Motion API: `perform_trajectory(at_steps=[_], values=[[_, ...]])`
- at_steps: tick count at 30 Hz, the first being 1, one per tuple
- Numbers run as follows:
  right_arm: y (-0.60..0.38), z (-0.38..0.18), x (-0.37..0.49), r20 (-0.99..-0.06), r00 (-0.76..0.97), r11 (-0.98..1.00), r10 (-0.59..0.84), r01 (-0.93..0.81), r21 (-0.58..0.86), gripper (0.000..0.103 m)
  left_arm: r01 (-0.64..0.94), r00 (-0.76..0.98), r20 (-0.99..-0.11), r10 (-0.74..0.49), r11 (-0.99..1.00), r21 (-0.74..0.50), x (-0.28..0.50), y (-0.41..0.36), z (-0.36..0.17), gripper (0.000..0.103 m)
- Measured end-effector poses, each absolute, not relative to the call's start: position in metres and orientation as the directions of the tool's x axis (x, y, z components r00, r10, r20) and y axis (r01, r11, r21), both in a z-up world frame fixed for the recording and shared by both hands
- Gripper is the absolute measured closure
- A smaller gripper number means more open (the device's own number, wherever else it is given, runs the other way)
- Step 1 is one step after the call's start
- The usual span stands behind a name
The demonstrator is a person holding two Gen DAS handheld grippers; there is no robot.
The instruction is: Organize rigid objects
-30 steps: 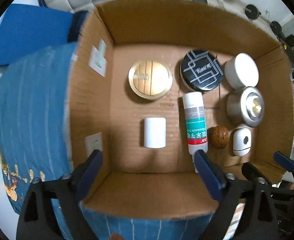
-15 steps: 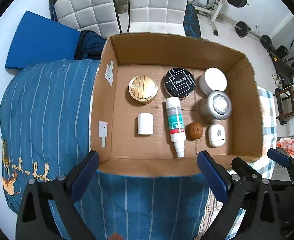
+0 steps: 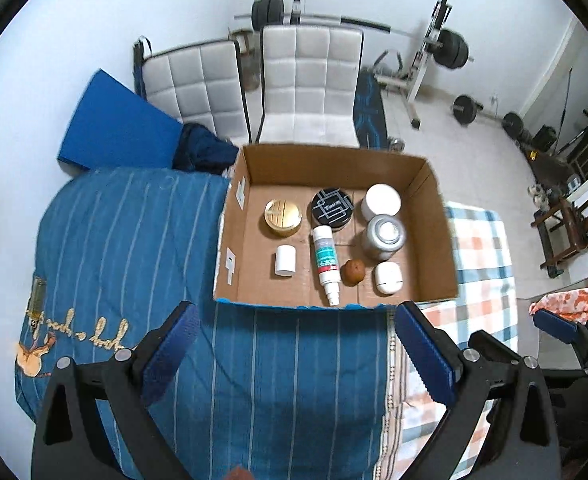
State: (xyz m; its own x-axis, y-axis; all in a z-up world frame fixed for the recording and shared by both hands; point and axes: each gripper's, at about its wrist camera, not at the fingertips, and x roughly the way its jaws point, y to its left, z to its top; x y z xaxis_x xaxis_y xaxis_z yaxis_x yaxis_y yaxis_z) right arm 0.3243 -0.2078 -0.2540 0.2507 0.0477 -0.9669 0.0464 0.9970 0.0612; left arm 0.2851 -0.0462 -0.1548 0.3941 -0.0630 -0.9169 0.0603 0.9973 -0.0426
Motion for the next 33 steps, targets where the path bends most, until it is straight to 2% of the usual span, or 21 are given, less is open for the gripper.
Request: perform_trajectory(at_steps=[6,14,33], values=[[-0.211,-0.202,0.275,-0.944,0.326,0.997,0.056,0.026,0.068,0.000,0.054,0.474,-0.878,-0.065,0.998,-0.044,0.245,-0.041,-0.106,0.003],[-0.216,-0.149,0.226,-0.919,0.387,0.996,0.078,0.017,0.092,0.000,0.076,0.518,-0.850,-0.093,0.995,-0.063,0.196,-0.043,-0.065,0.003],[-0.224,-0.086,0.172,-0.878,0.478,0.998,0.033,0.029,0.053,0.000,0.101,0.590,-0.802,-0.099,0.994,-0.048,0.141,-0.049,-0.012,0.003]])
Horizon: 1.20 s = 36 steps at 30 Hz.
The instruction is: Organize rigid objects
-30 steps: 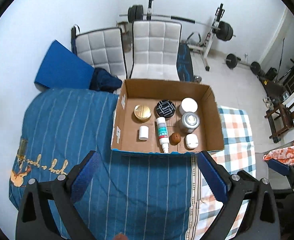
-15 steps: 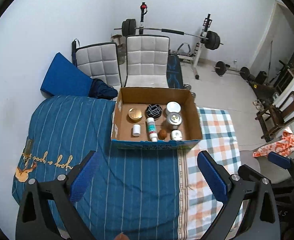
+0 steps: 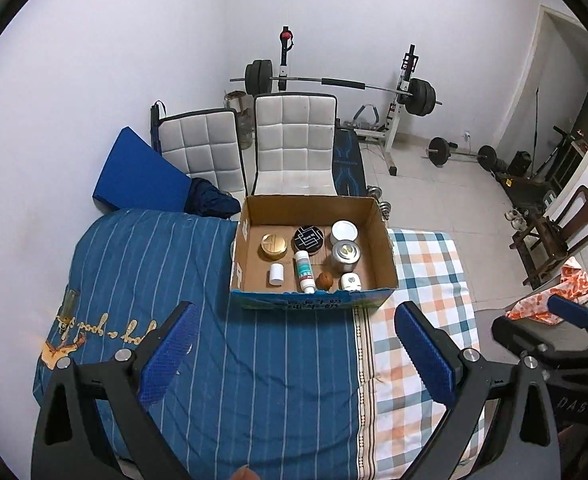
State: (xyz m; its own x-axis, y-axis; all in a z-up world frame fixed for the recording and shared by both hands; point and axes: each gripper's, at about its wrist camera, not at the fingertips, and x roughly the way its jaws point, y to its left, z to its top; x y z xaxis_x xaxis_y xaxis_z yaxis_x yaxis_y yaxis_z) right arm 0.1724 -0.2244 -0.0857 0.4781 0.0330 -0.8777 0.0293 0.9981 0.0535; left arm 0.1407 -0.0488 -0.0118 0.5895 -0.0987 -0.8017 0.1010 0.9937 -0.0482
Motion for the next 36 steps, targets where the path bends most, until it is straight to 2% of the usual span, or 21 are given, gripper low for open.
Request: perform_trajectory(at_steps=[22,36], values=[[-0.239,-0.061,0.174,-0.841,0.540,0.996,-0.039,0.092,0.013,0.000,0.075,0.637,-0.768,-0.069,0.997,-0.027,0.136,-0.047,0.002,0.003],[-0.233,-0.059,0.172,-0.836,0.548,0.996,-0.027,0.082,0.022,0.000,0.076,0.633,-0.771,-0.075,0.997,-0.034,0.134,-0.050,0.002,0.003]])
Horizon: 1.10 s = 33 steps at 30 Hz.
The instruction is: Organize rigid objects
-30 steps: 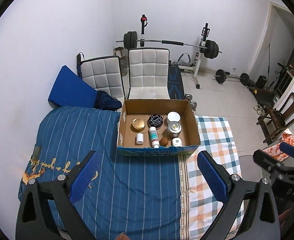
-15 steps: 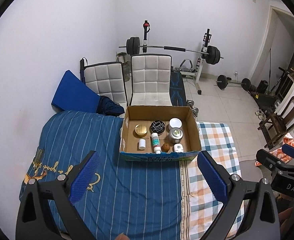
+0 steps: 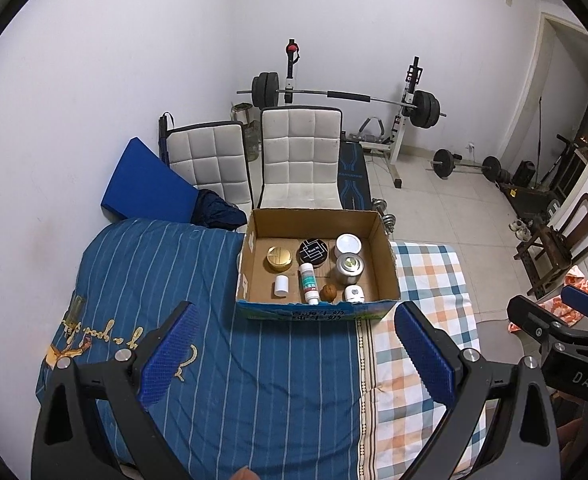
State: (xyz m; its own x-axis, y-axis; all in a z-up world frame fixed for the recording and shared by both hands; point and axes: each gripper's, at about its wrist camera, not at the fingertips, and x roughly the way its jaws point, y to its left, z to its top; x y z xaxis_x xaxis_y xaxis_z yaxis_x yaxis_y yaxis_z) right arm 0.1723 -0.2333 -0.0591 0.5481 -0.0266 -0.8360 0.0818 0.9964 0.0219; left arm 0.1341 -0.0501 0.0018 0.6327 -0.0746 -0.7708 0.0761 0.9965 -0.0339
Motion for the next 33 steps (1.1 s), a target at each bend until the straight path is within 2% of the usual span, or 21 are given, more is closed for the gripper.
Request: perform_trajectory(at_steps=[33], values=[[-0.2257,-0.0520,0.1765,-0.827,0.562,0.998,-0.024,0.061,0.013,0.000,0.038,0.644,-0.764,-0.041,0.999,-0.021,0.1355,-0.0454,-0.0002,0.003]])
